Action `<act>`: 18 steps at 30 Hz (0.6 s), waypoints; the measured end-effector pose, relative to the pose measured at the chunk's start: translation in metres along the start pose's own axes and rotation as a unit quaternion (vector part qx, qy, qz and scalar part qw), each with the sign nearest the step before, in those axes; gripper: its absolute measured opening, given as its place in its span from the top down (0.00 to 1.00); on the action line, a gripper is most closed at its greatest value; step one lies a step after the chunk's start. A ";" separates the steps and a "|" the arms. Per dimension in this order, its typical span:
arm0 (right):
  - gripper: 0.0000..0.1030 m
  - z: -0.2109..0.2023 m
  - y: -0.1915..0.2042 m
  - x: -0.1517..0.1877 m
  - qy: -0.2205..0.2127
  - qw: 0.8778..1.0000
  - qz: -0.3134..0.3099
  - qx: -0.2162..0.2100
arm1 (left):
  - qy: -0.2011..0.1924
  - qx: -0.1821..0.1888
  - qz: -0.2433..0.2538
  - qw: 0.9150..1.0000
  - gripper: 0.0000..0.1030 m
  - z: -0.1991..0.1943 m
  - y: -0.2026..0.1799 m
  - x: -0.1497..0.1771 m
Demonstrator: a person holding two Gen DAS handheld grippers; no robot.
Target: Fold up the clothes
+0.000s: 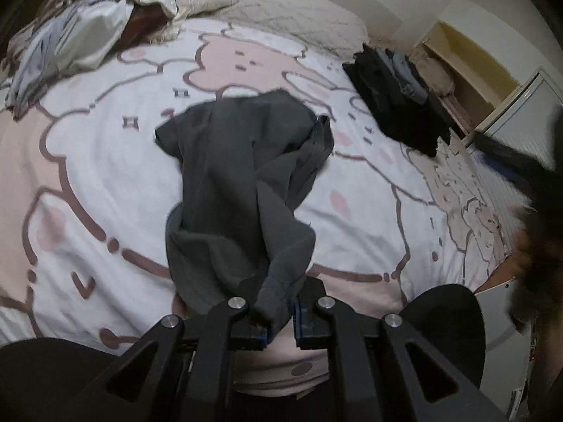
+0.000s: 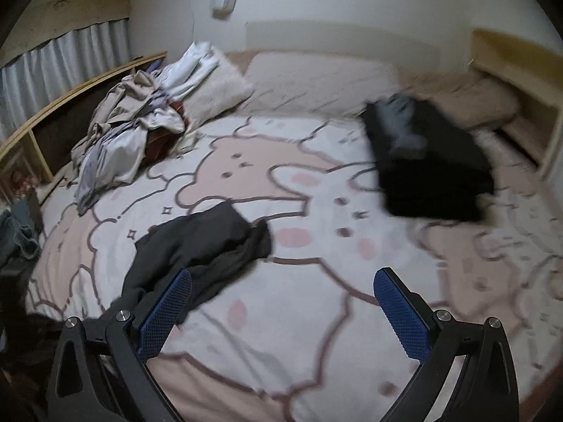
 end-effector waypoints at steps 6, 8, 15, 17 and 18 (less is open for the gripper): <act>0.30 0.097 -0.003 -0.035 0.054 0.996 0.059 -0.044 | -0.020 0.003 -0.013 1.000 0.90 -0.019 0.014 -0.007; 0.35 0.126 -0.002 -0.038 0.080 0.993 0.074 -0.055 | -0.022 0.003 -0.026 0.999 0.90 -0.023 0.024 -0.011; 0.77 0.197 0.018 -0.030 0.152 0.982 0.069 -0.090 | -0.028 -0.006 -0.067 0.997 0.90 -0.027 0.058 -0.025; 0.92 0.200 0.019 -0.028 0.159 0.981 0.065 -0.093 | -0.033 -0.013 -0.076 0.997 0.90 -0.030 0.067 -0.030; 0.93 0.199 0.019 -0.028 0.160 0.981 0.063 -0.093 | -0.036 -0.017 -0.080 0.996 0.90 -0.032 0.072 -0.033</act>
Point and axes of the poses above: each gripper's, at about its wrist camera, not at the fingertips, and z roughly the way its jaws point, y to its left, x to its underside, the point moved 4 cm from there along z, roughly the way its jaws point, and after that the axes turned 11 degrees about y, right-handed, at the moved point
